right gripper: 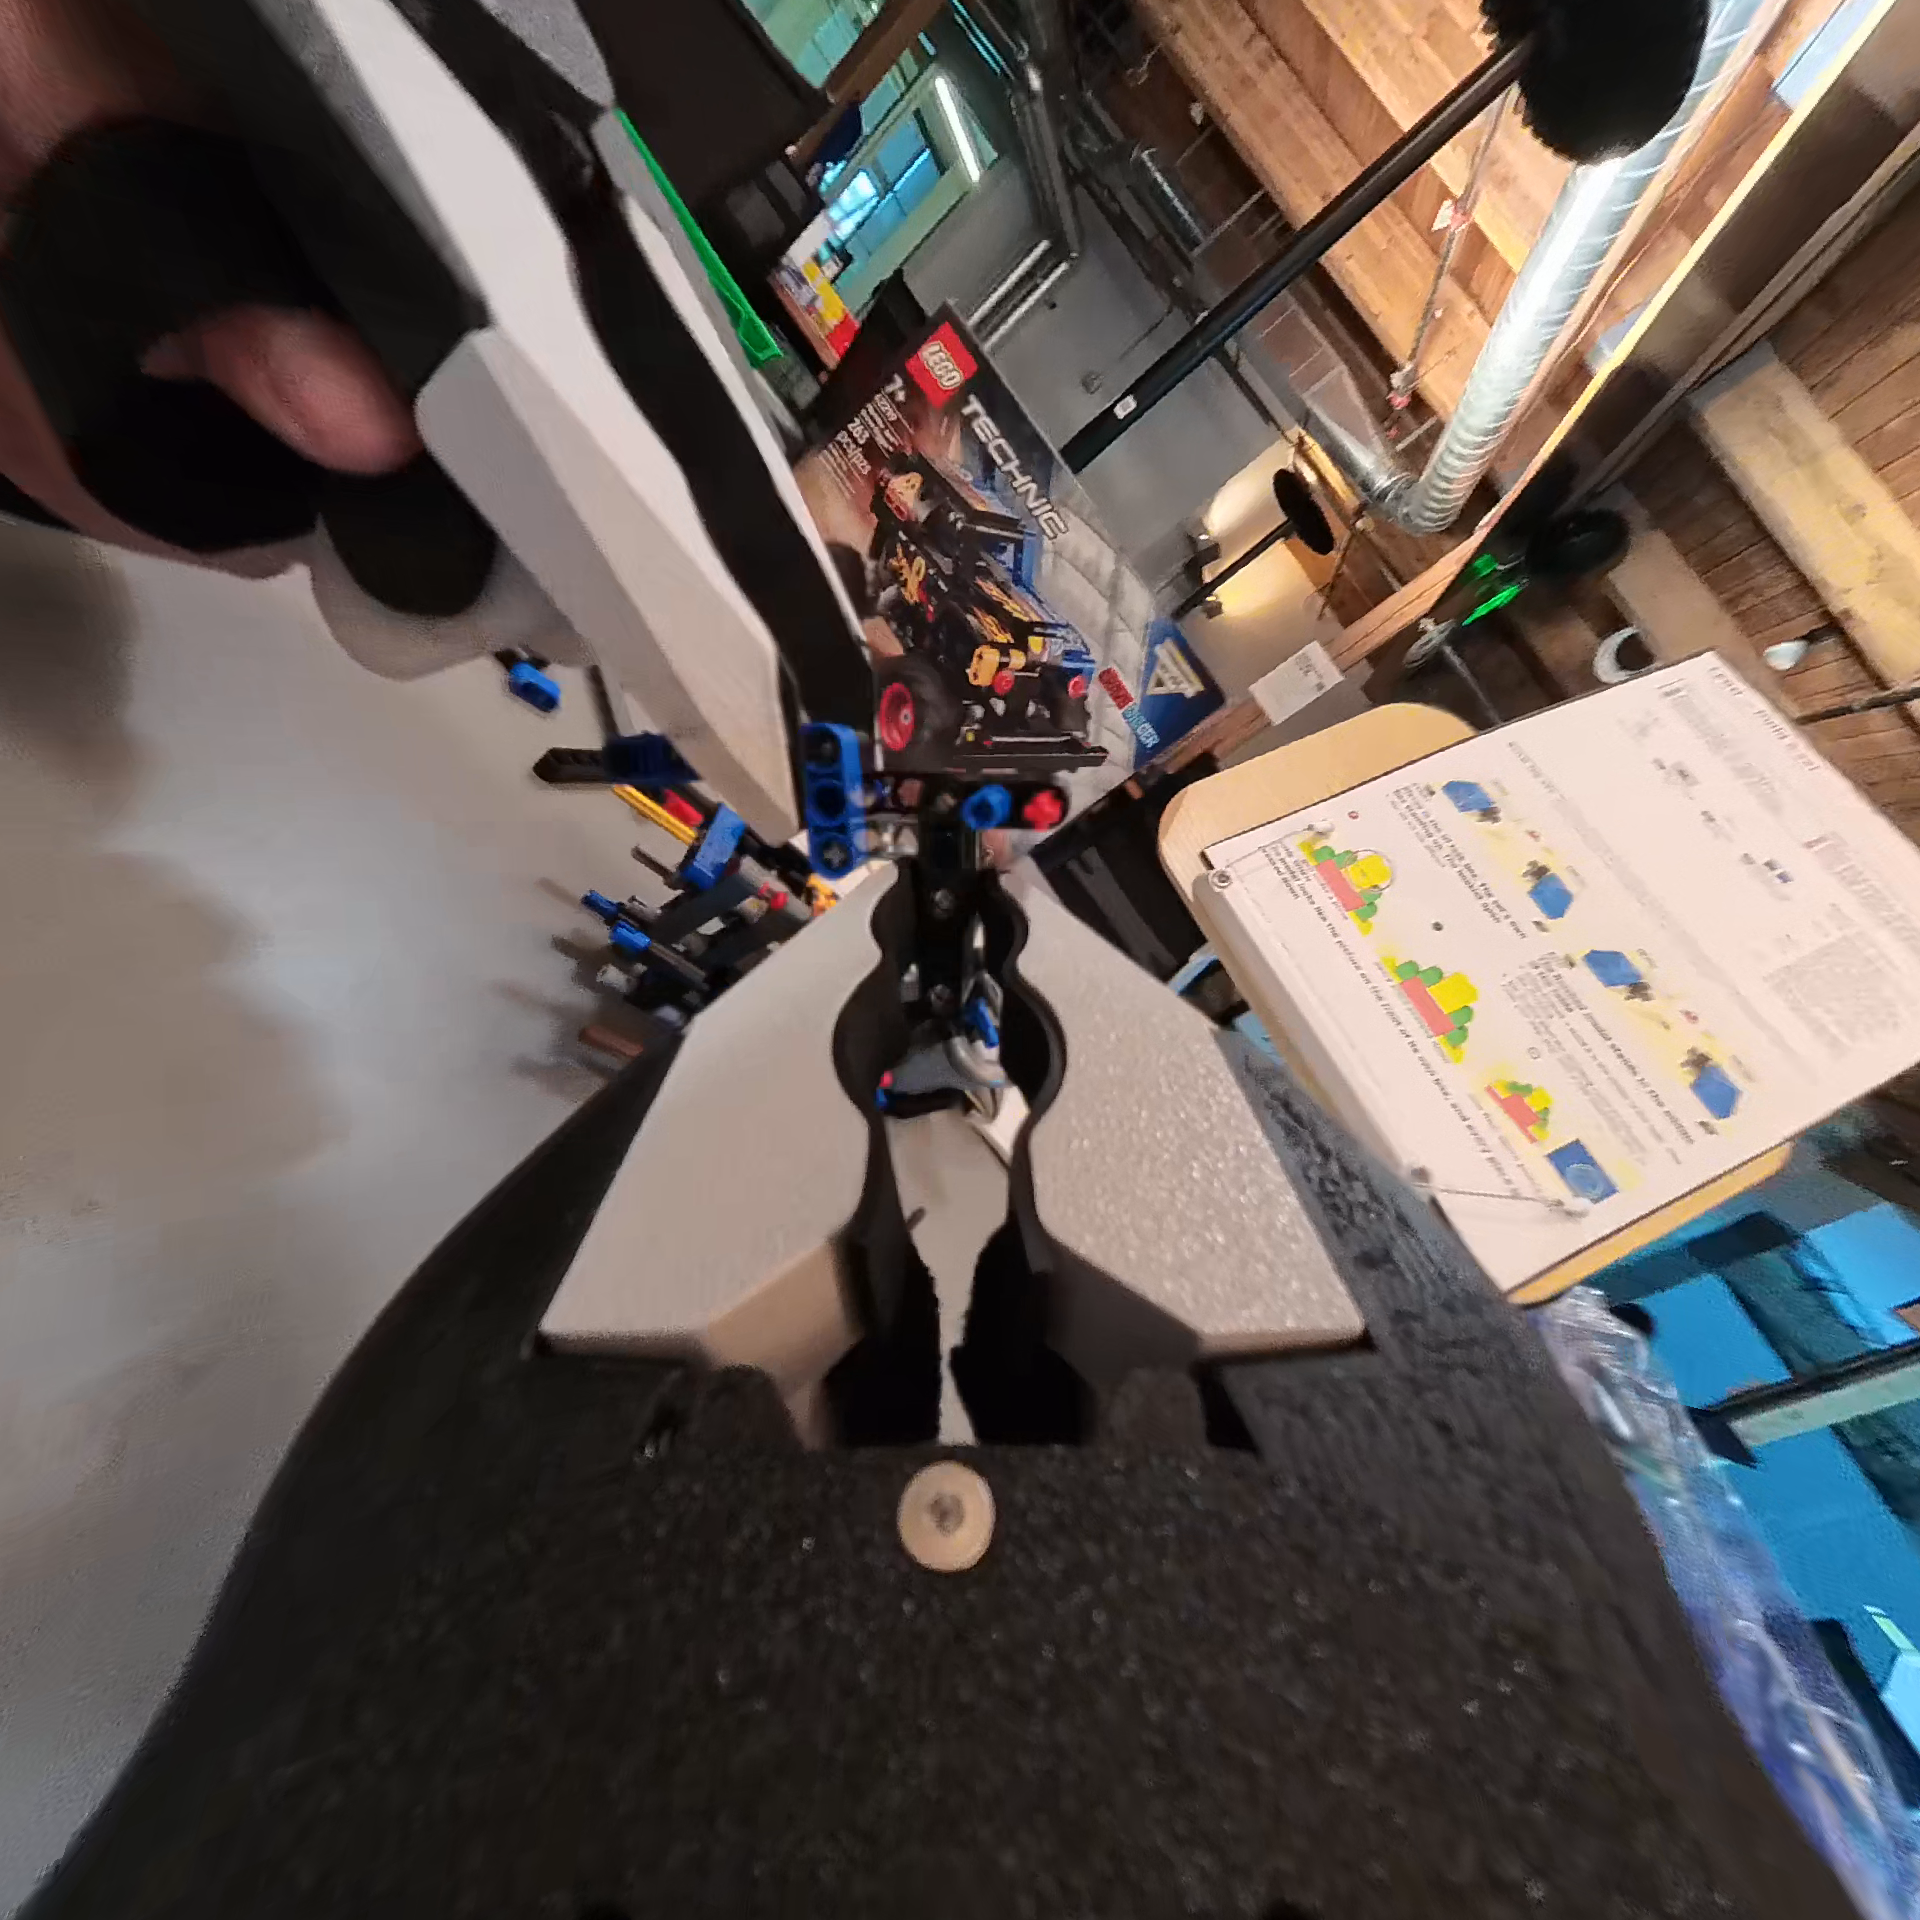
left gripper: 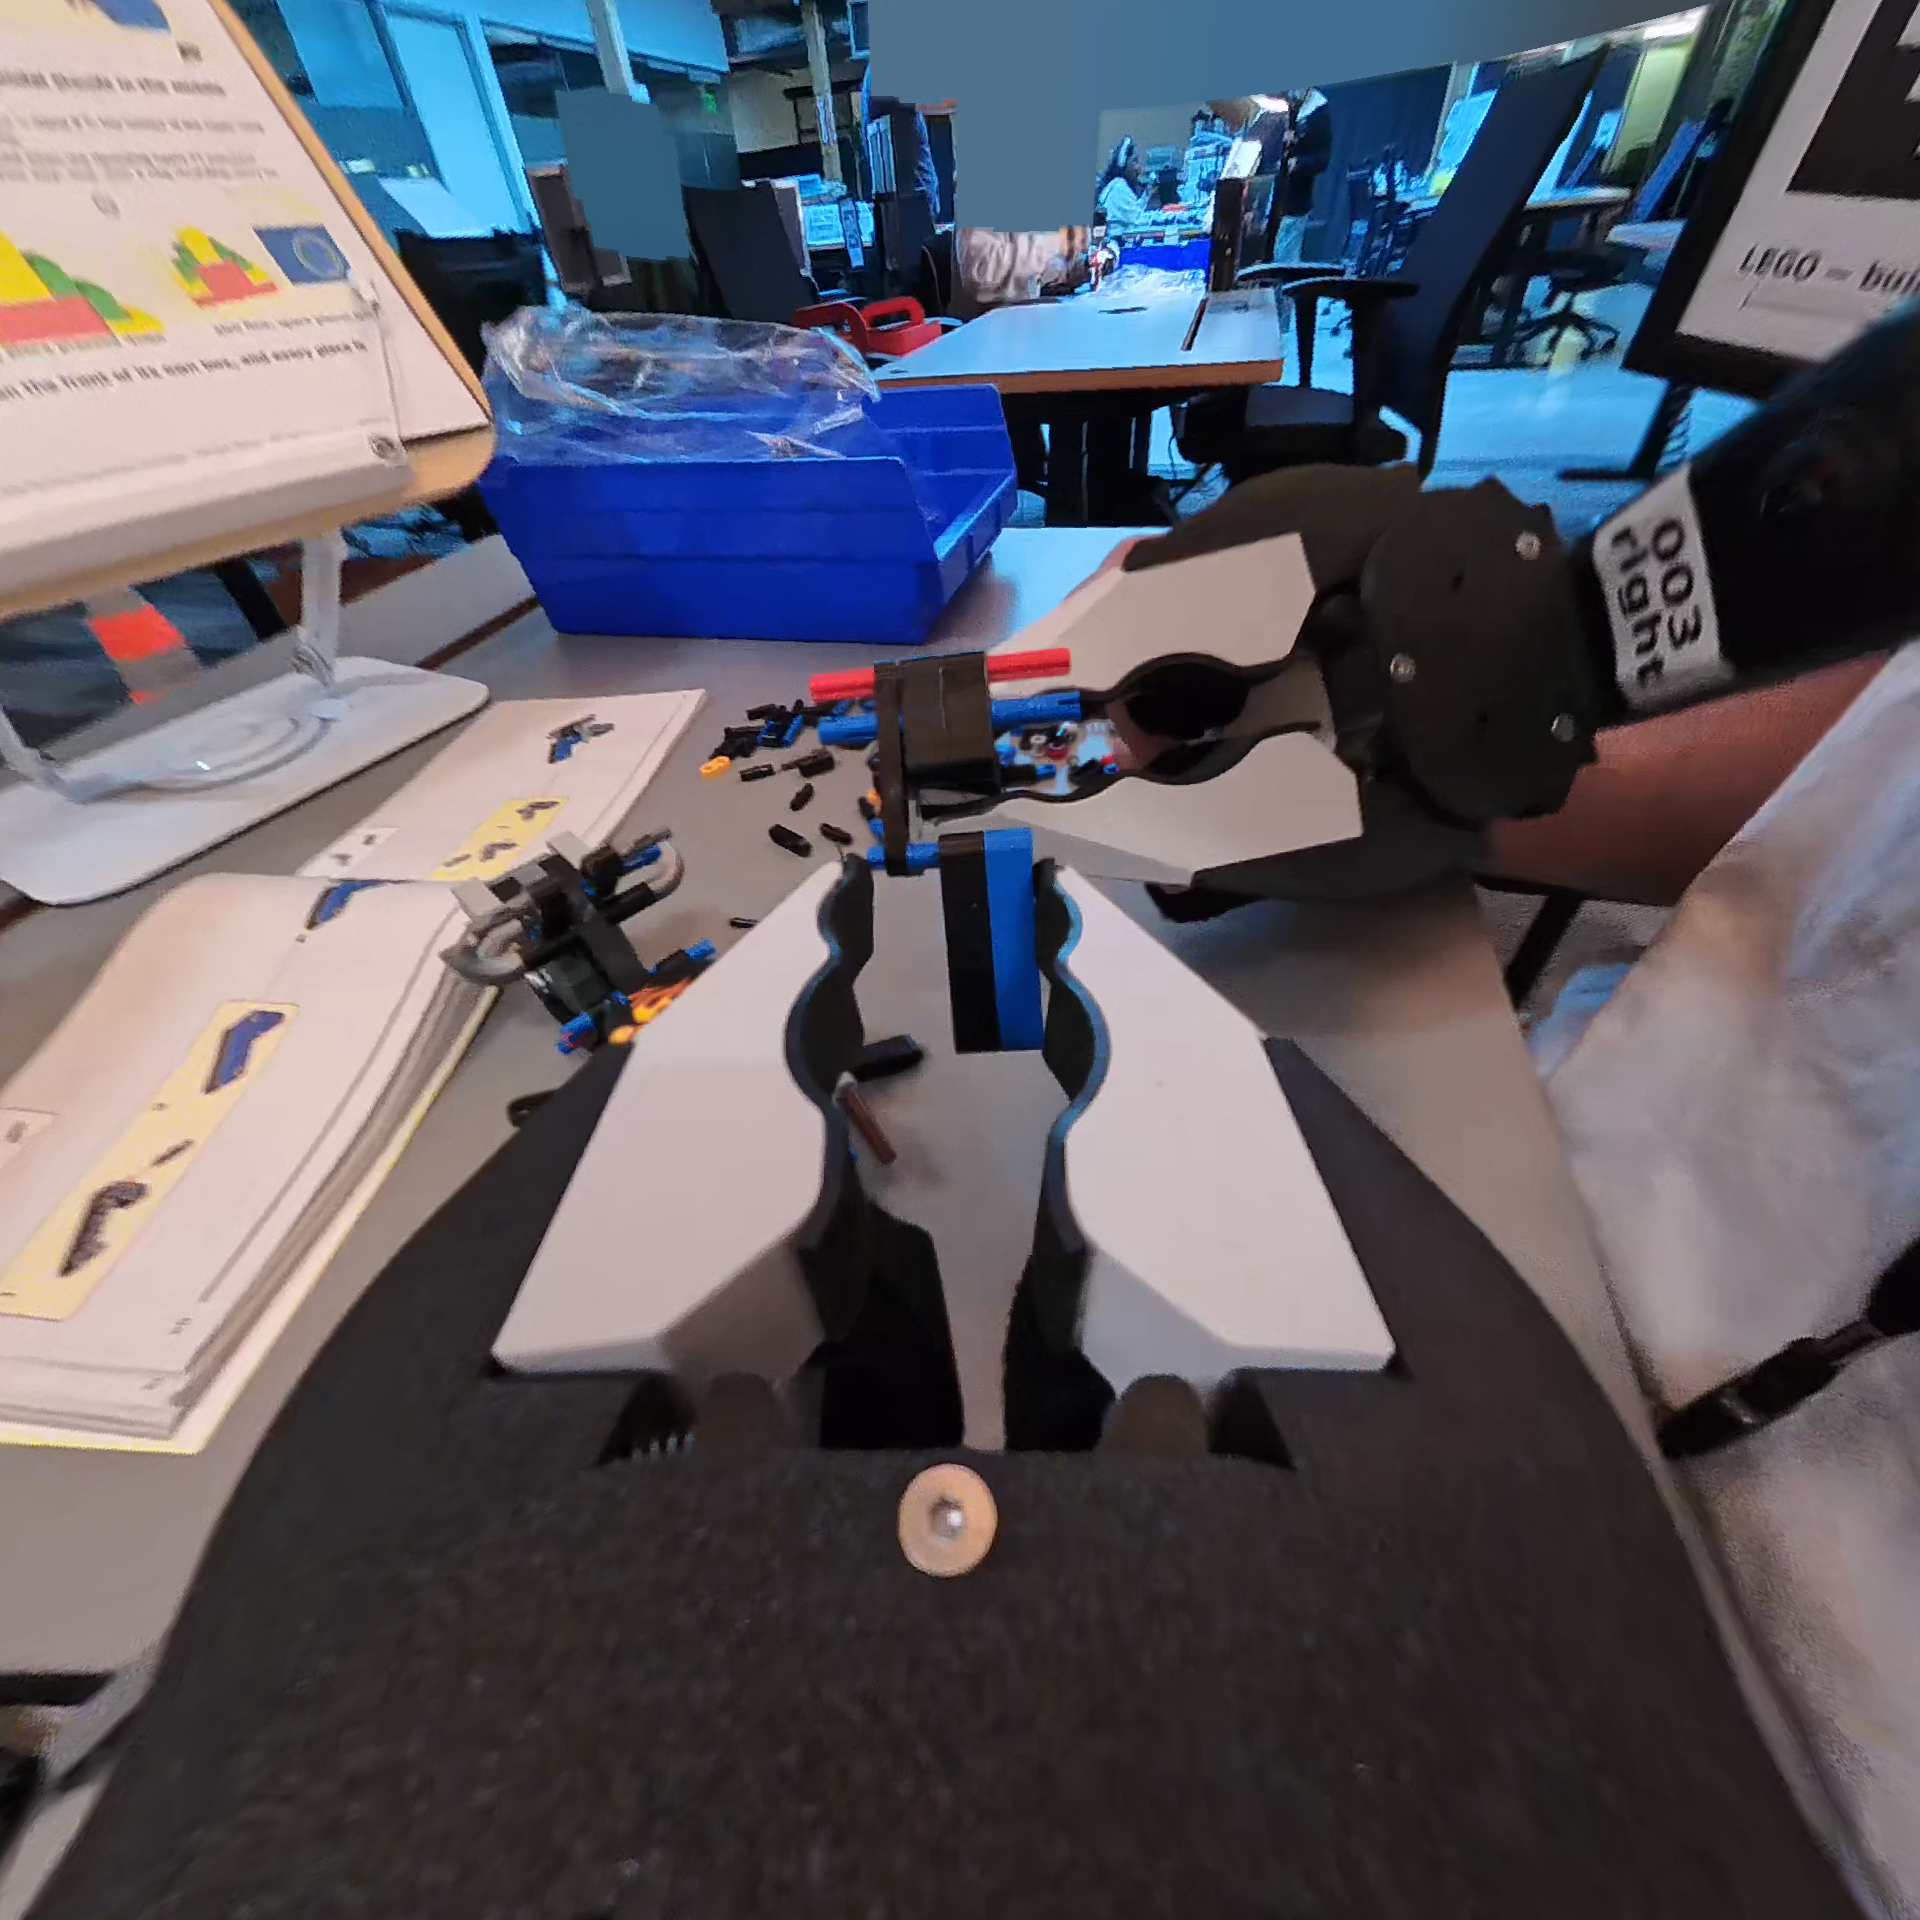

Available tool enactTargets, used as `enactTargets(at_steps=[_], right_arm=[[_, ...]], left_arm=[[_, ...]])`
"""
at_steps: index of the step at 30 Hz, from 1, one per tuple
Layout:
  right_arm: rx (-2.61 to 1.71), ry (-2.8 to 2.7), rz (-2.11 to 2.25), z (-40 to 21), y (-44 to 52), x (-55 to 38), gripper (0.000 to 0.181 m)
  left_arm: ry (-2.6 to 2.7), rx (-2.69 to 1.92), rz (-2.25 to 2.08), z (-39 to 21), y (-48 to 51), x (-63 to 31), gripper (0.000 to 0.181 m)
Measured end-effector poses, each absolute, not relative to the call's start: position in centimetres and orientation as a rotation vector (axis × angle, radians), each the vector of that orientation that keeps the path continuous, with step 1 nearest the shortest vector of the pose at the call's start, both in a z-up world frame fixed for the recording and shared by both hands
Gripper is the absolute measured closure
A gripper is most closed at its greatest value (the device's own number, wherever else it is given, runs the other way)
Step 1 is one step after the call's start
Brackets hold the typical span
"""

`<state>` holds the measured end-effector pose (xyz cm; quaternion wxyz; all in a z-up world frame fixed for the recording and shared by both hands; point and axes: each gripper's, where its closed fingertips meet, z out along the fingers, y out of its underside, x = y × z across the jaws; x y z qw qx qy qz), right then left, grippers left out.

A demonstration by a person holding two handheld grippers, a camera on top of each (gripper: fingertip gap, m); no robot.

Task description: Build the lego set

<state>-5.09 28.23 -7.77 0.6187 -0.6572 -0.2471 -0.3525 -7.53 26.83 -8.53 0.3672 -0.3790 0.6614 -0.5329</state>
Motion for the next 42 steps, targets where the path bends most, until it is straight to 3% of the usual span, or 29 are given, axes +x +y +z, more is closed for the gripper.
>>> enactTargets(at_steps=[5, 16, 22, 35, 42], right_arm=[[-1.561, -0.571, -0.666, -8.2, 28.1, -5.2, 0.160], [-1.561, -0.591, -0.695, -8.1, 28.1, -5.2, 0.172], [-1.598, -0.588, -0.672, -8.7, 28.2, -5.2, 0.175], [-1.544, -0.495, -0.722, -7.2, 27.7, -5.0, 0.174], [-1.547, -0.487, -0.665, -7.5, 27.9, -5.0, 0.173]], left_arm=[[1.671, -0.883, -1.248, -8.2, 27.3, -7.5, 0.167], [1.710, -0.998, -1.405, -8.6, 27.2, -7.6, 0.166], [1.664, -1.049, -1.405, -8.6, 28.1, -7.1, 0.150], [1.637, -1.151, -1.624, -8.3, 27.3, -7.0, 0.157], [1.625, -1.095, -1.502, -8.6, 27.6, -6.9, 0.158]])
